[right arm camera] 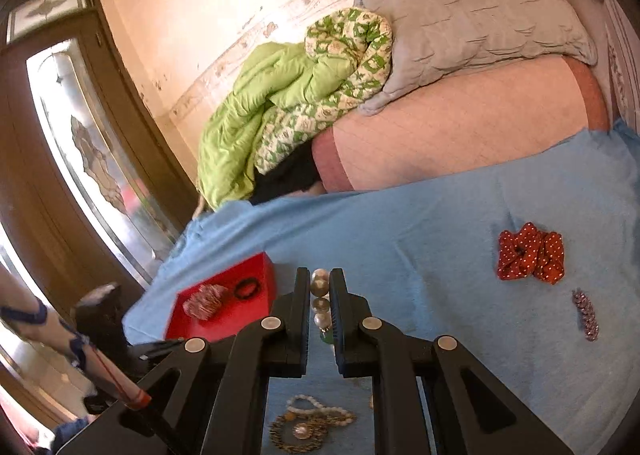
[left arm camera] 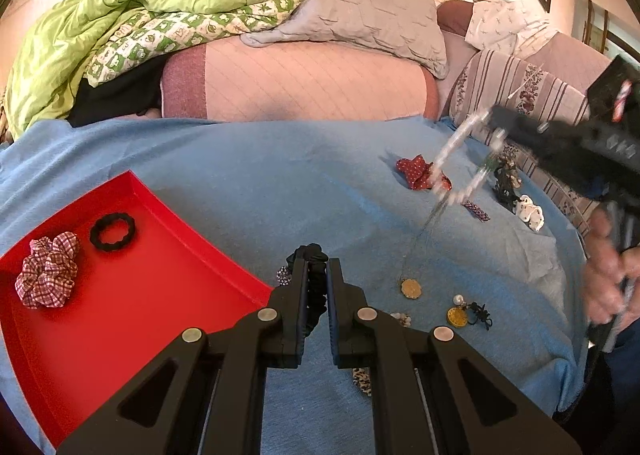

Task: Organize jewelry
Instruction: 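Lift the pearl bracelet with the right tool, pulling it free of the tangle, then carry the pearl bracelet and black beaded bracelet toward the red tray with both tools, then lower the pearl bracelet into the red tray and open the right tool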

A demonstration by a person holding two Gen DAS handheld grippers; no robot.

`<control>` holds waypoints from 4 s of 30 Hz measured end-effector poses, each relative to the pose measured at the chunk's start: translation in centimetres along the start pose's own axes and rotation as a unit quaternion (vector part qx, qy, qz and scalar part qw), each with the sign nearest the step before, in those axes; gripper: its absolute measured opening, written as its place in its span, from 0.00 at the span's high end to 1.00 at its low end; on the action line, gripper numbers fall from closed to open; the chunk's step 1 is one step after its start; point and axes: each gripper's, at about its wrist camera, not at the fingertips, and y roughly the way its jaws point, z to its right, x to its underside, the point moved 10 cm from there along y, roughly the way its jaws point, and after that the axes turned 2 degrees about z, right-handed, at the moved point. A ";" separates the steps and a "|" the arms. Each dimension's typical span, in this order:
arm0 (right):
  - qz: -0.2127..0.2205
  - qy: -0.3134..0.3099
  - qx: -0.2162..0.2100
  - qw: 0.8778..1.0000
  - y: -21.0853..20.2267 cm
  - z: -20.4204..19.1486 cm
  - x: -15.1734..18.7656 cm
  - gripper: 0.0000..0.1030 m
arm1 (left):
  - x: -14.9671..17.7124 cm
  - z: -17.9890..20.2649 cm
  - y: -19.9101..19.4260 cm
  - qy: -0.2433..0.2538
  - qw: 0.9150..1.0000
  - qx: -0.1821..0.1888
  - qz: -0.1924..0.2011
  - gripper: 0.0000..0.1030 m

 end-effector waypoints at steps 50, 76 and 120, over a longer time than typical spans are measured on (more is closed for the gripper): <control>-0.055 -0.026 -0.083 0.995 7.2 -12.7 3.1 0.90 | 1.5 -13.0 -6.0 -0.117 0.989 -0.078 0.034 0.92; -0.070 -0.026 -0.104 0.992 8.5 -14.2 2.5 0.90 | 0.0 -11.2 -7.9 -0.084 0.992 -0.031 0.085 0.92; -0.228 -0.010 0.019 0.974 25.1 -10.3 10.7 0.87 | 3.0 -20.2 -5.7 -0.241 0.962 -0.127 0.024 0.59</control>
